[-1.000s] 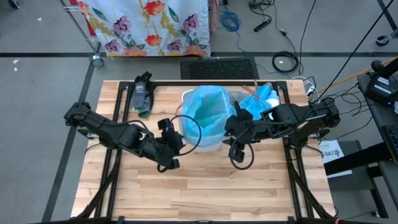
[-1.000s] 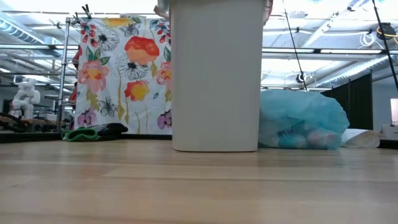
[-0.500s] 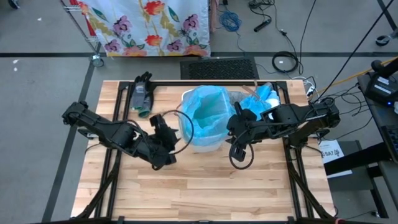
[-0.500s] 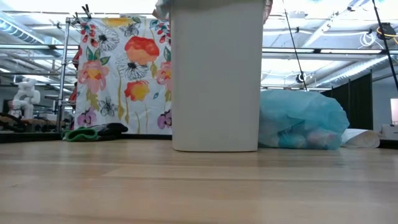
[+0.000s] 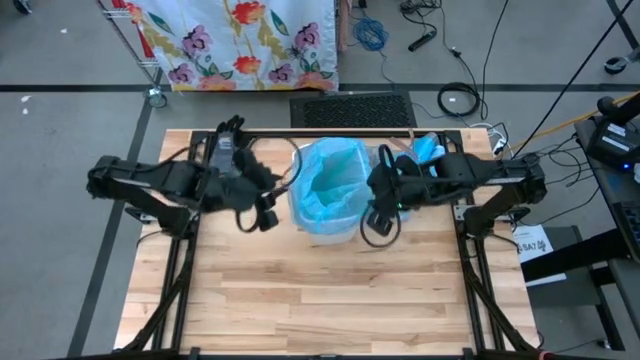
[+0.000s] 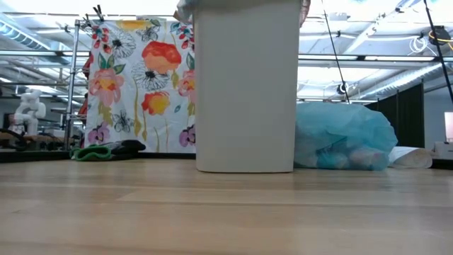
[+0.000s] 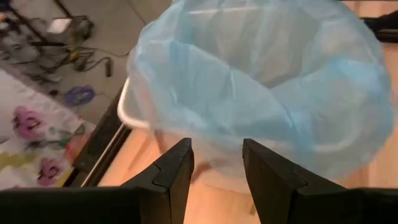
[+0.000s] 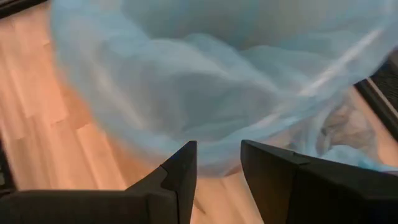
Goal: Place trash/remove bag and relplace
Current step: Insert the new blue trash bag into the trash bin
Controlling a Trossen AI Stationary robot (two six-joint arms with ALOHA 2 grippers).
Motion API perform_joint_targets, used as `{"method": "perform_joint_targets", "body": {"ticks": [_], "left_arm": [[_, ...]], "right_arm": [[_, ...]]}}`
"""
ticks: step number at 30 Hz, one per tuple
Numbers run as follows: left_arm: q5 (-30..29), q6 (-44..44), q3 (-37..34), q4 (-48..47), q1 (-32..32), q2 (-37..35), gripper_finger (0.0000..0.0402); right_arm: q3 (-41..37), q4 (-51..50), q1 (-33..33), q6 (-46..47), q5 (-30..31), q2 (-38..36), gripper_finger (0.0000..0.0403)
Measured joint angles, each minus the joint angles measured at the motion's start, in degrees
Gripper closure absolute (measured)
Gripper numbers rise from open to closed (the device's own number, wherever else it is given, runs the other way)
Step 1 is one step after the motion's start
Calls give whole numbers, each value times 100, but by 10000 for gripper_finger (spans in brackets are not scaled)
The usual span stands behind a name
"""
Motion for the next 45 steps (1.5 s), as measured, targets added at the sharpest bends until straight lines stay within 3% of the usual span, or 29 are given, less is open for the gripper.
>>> {"method": "perform_joint_targets", "body": {"ticks": [10, 15, 23, 31, 33, 37, 45], "left_arm": [[1853, 1290, -7, 587, 1768, 7, 256], [3072, 1772, -8, 705, 2716, 58, 256], [4462, 1975, -10, 874, 3445, 665, 256], [4527, 2000, -2, 967, 3495, 843, 265], [4476, 1982, -2, 983, 3504, 846, 290], [4461, 1973, 15, 978, 3565, 855, 382], [3724, 2118, 133, 938, 3655, 677, 399]], "right_arm": [[0, -4, -993, -906, -452, -82, 284], [0, 57, -1490, -1188, -455, -165, 284], [0, 141, -1876, -1315, -467, -190, 284], [0, 225, -1921, -1362, -432, -188, 284], [0, 227, -1917, -1362, -346, -188, 284], [0, 224, -1919, -1364, -133, -188, 284], [0, 231, -1919, -1351, -131, -186, 284]]}}
